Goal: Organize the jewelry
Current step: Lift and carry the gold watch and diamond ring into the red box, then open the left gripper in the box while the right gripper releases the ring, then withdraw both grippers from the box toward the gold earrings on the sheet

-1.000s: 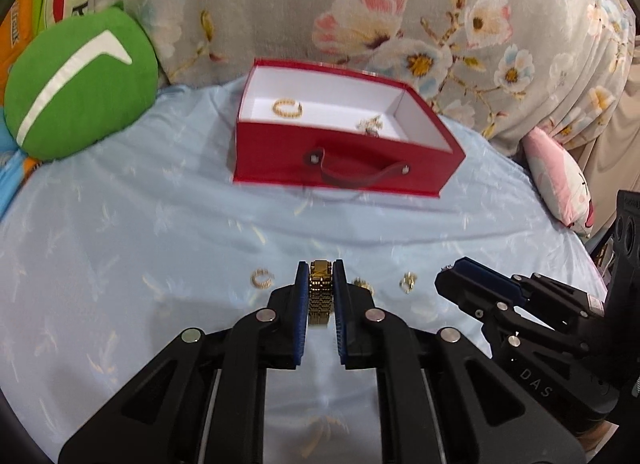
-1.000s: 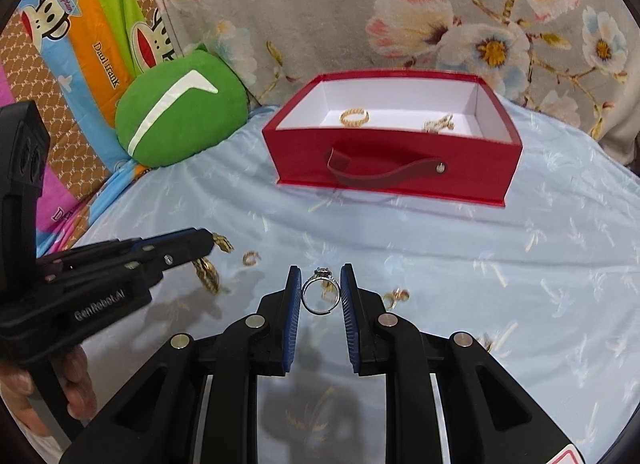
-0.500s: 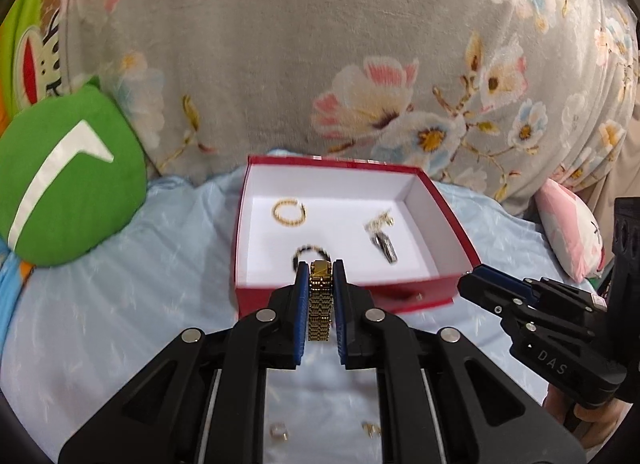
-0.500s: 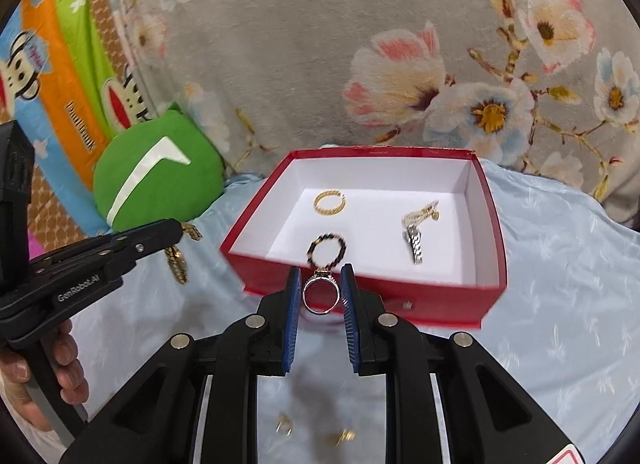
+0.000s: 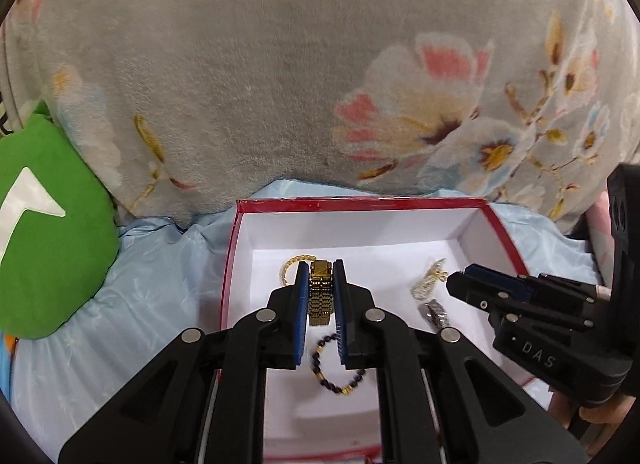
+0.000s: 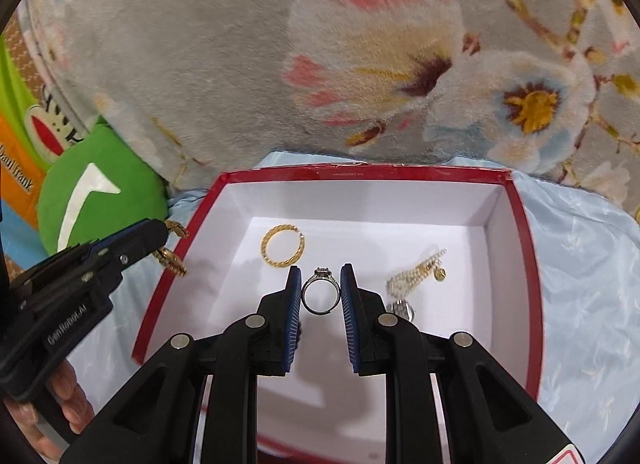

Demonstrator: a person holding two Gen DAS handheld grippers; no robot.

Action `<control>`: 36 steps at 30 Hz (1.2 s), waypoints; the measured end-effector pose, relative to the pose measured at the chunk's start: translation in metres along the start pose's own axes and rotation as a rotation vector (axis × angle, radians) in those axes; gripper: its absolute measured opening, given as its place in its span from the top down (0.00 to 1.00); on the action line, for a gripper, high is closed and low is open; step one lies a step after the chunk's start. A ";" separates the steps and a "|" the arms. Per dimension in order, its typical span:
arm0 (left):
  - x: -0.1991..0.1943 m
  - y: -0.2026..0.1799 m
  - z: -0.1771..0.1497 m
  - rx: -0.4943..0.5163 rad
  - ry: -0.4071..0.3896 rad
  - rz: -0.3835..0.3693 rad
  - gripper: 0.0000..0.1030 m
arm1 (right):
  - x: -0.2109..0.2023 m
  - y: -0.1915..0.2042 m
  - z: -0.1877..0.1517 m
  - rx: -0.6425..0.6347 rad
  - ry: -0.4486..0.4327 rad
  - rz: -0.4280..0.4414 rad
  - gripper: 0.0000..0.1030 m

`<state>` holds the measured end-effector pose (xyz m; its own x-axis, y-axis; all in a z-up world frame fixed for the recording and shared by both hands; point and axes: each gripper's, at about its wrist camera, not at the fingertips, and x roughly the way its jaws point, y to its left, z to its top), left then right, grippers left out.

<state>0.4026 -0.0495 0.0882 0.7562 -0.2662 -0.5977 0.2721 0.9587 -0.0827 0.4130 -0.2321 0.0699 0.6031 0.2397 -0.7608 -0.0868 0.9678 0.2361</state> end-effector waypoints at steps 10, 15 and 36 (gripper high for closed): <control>0.062 0.012 -0.003 -0.032 0.105 0.031 0.89 | 0.055 -0.007 0.008 -0.016 0.099 -0.032 0.82; 0.063 0.019 -0.004 -0.073 0.087 0.028 0.61 | 0.060 -0.004 0.005 -0.037 0.098 -0.054 0.80; -0.019 0.005 -0.019 0.029 -0.028 0.062 0.41 | -0.032 -0.011 -0.033 -0.052 -0.071 -0.085 0.72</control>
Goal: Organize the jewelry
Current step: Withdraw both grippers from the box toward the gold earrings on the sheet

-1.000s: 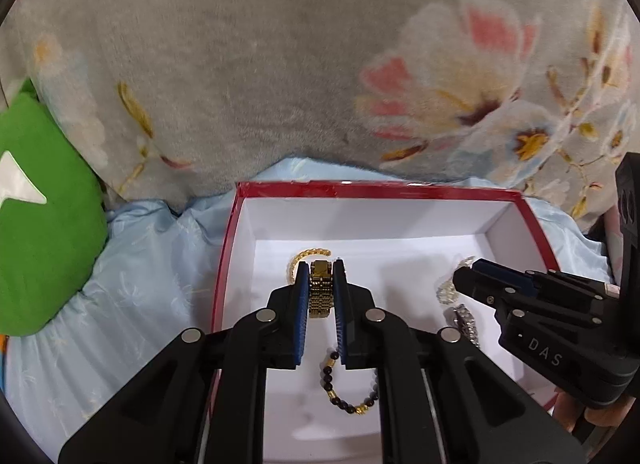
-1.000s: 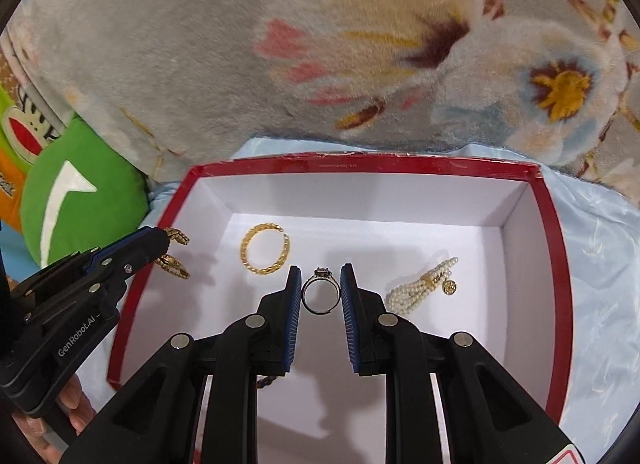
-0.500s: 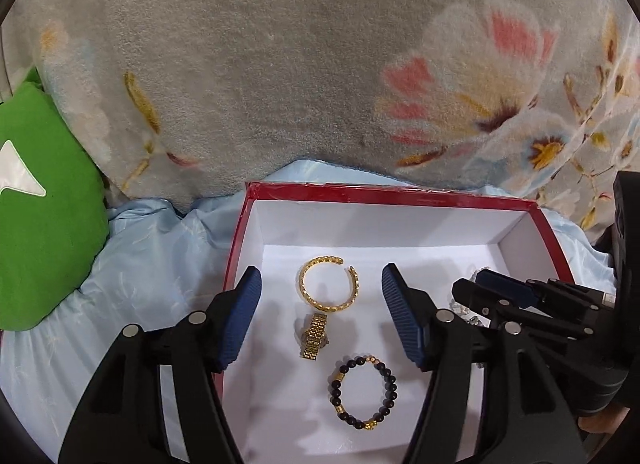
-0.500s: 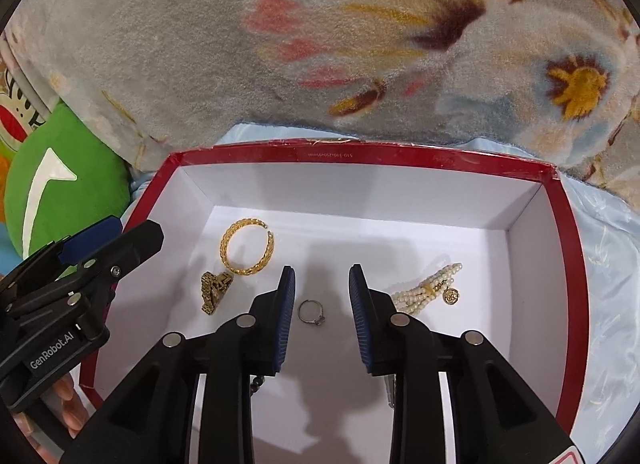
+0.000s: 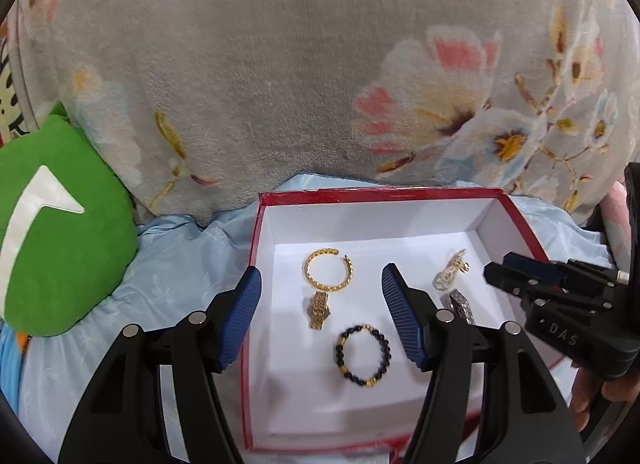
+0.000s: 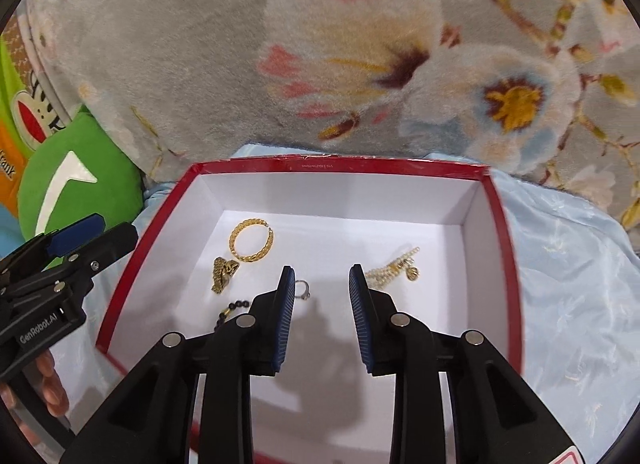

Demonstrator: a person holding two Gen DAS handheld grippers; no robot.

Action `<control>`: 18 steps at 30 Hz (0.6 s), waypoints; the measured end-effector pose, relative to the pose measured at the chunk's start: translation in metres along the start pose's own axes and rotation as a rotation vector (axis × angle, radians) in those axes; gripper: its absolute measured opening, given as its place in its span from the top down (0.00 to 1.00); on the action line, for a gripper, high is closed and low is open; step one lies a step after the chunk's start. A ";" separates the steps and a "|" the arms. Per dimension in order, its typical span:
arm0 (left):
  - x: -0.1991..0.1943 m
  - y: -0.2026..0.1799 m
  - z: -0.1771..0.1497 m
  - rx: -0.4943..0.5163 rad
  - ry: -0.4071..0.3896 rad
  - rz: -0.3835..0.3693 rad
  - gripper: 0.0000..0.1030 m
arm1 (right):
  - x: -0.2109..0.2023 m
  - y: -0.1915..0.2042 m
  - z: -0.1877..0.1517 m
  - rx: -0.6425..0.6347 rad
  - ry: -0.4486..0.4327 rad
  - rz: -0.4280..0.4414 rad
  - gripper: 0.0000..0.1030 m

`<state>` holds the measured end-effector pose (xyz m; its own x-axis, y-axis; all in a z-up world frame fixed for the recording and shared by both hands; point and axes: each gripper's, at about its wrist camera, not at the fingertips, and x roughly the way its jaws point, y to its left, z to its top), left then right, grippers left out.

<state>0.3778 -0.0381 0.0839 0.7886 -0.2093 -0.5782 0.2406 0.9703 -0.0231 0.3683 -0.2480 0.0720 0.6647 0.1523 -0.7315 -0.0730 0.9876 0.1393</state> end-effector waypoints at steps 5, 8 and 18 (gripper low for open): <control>-0.051 -0.002 -0.021 0.049 -0.021 0.018 0.34 | -0.061 0.000 -0.032 -0.012 -0.055 -0.010 0.66; -0.084 0.003 -0.045 0.039 -0.009 -0.015 0.33 | -0.092 0.003 -0.056 -0.031 -0.066 -0.020 0.65; -0.129 0.011 -0.140 0.079 0.082 0.041 0.33 | -0.161 0.005 -0.163 -0.034 -0.042 -0.057 0.60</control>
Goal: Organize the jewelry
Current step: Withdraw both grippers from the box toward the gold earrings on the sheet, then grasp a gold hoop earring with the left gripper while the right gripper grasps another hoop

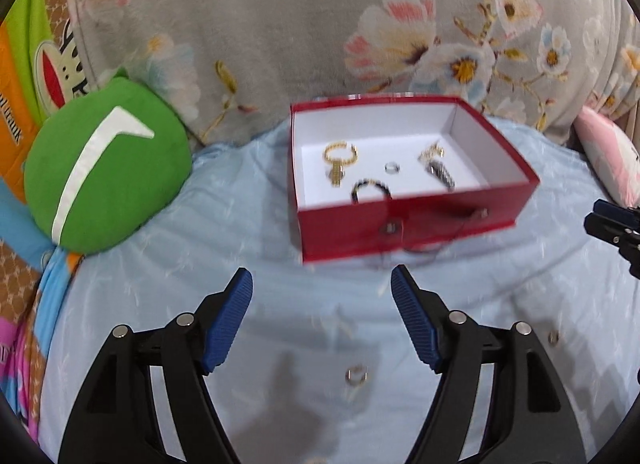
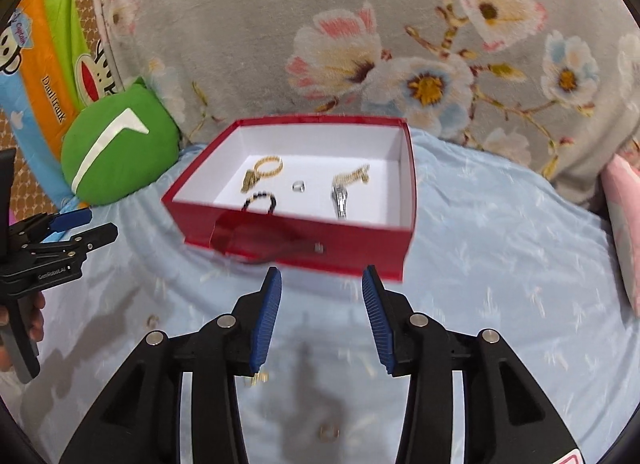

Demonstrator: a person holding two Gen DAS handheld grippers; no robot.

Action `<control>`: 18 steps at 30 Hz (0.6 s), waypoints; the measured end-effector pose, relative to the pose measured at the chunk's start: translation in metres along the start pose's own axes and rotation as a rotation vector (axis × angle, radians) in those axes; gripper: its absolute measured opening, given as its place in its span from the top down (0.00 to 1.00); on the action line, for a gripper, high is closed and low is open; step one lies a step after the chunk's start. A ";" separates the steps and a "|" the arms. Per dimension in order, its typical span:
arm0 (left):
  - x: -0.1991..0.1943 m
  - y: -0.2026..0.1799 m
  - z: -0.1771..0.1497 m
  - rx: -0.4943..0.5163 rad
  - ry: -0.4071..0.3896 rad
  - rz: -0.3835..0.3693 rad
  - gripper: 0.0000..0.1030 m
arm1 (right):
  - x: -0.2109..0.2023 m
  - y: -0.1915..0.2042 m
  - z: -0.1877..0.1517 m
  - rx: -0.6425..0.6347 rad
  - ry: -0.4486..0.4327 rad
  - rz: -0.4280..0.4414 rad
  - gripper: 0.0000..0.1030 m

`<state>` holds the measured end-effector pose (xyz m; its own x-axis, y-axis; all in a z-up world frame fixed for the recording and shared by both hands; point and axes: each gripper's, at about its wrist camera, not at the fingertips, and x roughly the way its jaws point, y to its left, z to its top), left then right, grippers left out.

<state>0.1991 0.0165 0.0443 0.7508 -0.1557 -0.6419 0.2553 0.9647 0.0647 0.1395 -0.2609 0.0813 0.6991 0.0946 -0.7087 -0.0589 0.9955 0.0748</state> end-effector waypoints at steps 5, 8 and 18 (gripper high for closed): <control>-0.005 0.000 -0.043 -0.051 0.049 -0.037 0.33 | -0.008 0.000 -0.056 0.057 0.058 -0.009 0.59; 0.000 0.002 -0.064 -0.108 0.085 -0.054 0.33 | -0.005 -0.003 -0.084 0.096 0.093 -0.012 0.59; 0.035 -0.008 -0.094 -0.160 0.153 -0.021 0.33 | 0.029 -0.008 -0.110 0.154 0.152 -0.045 0.59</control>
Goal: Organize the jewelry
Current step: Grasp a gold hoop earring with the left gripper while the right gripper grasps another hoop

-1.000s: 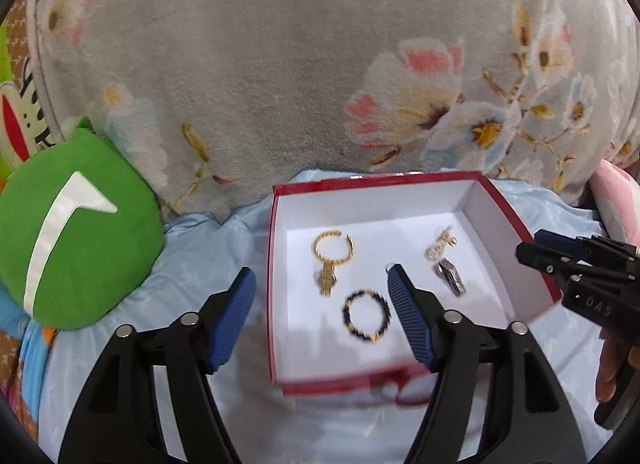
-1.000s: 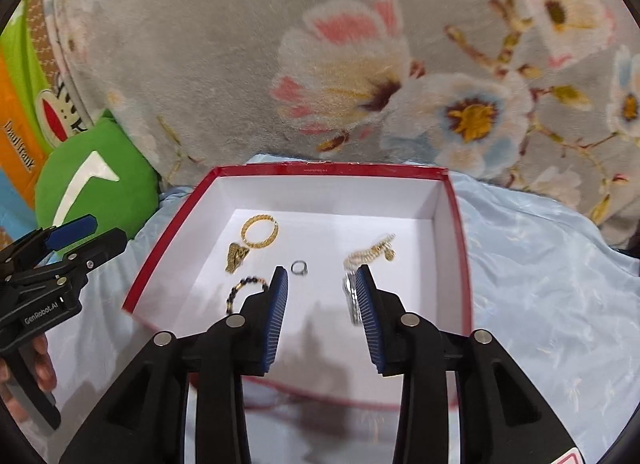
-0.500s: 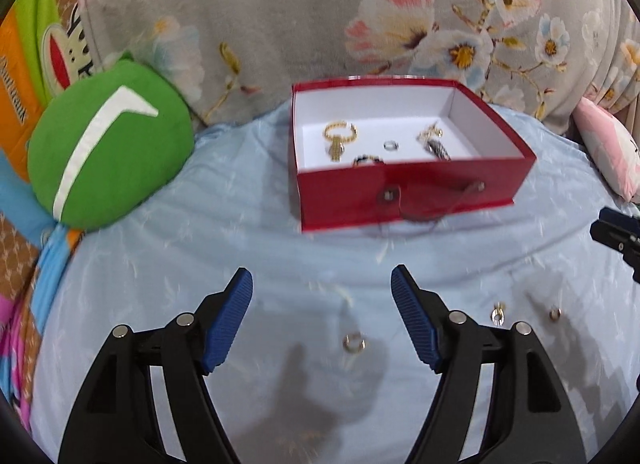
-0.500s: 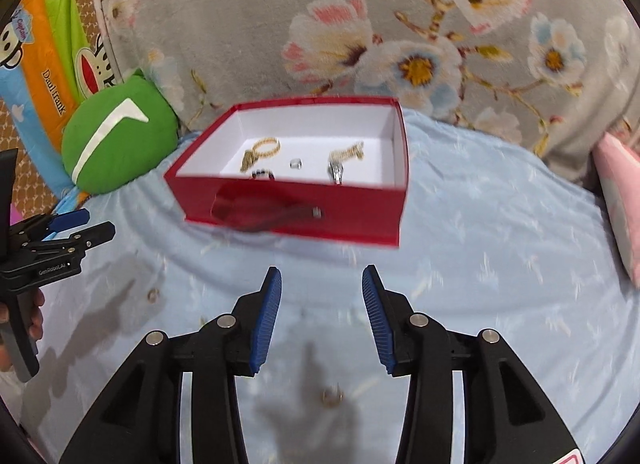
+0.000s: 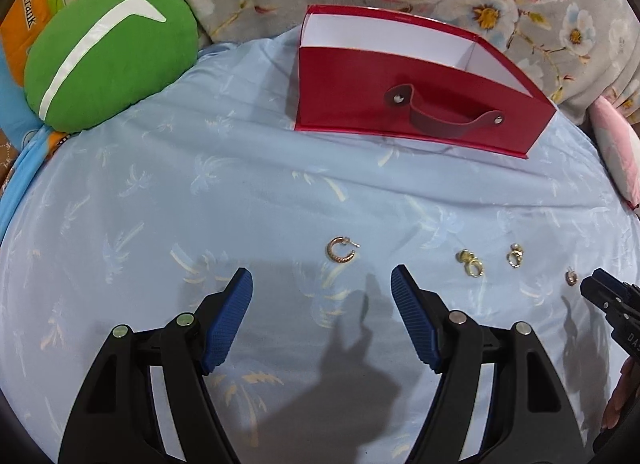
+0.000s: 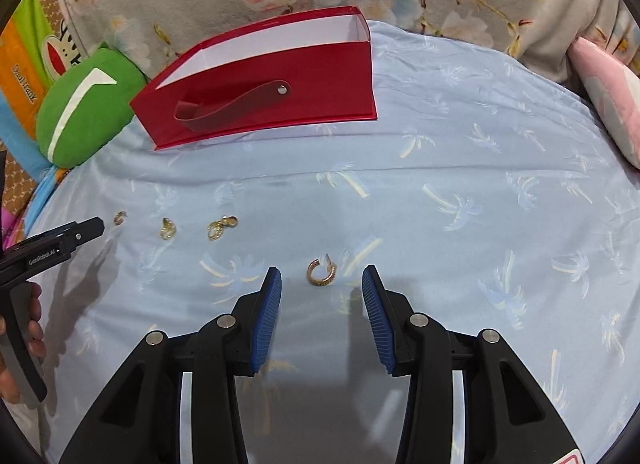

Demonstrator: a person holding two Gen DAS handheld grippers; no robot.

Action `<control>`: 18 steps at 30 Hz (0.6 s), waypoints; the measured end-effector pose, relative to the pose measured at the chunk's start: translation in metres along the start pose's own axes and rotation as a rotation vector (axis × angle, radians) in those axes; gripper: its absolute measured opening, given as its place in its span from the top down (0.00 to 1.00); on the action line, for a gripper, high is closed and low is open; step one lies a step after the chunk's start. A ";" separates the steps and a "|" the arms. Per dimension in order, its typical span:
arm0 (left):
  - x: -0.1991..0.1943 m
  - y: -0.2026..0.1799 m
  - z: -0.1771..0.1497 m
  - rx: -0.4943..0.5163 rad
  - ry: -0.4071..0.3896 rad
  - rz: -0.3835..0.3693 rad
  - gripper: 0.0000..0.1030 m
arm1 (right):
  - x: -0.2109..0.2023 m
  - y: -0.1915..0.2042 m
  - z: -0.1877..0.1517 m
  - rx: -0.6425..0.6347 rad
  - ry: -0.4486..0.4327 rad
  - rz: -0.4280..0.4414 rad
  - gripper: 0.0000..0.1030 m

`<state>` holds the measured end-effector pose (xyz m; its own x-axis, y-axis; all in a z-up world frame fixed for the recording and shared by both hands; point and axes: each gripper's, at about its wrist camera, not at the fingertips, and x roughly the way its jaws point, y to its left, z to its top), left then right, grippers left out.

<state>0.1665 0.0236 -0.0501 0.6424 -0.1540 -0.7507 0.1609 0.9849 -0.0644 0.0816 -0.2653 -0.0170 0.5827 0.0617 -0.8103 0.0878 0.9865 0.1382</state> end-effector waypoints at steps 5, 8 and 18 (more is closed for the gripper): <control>0.008 0.004 -0.003 -0.025 0.012 -0.002 0.33 | 0.015 0.005 0.002 -0.009 0.021 -0.015 0.59; 0.012 0.003 -0.004 -0.020 0.018 0.002 0.33 | 0.018 0.007 0.003 -0.019 0.018 -0.027 0.62; 0.024 0.001 0.006 -0.011 0.007 -0.012 0.33 | 0.019 0.006 0.004 -0.021 0.015 -0.052 0.84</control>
<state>0.1866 0.0202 -0.0642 0.6356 -0.1651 -0.7542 0.1601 0.9838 -0.0805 0.0963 -0.2584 -0.0297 0.5659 0.0126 -0.8244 0.1007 0.9913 0.0844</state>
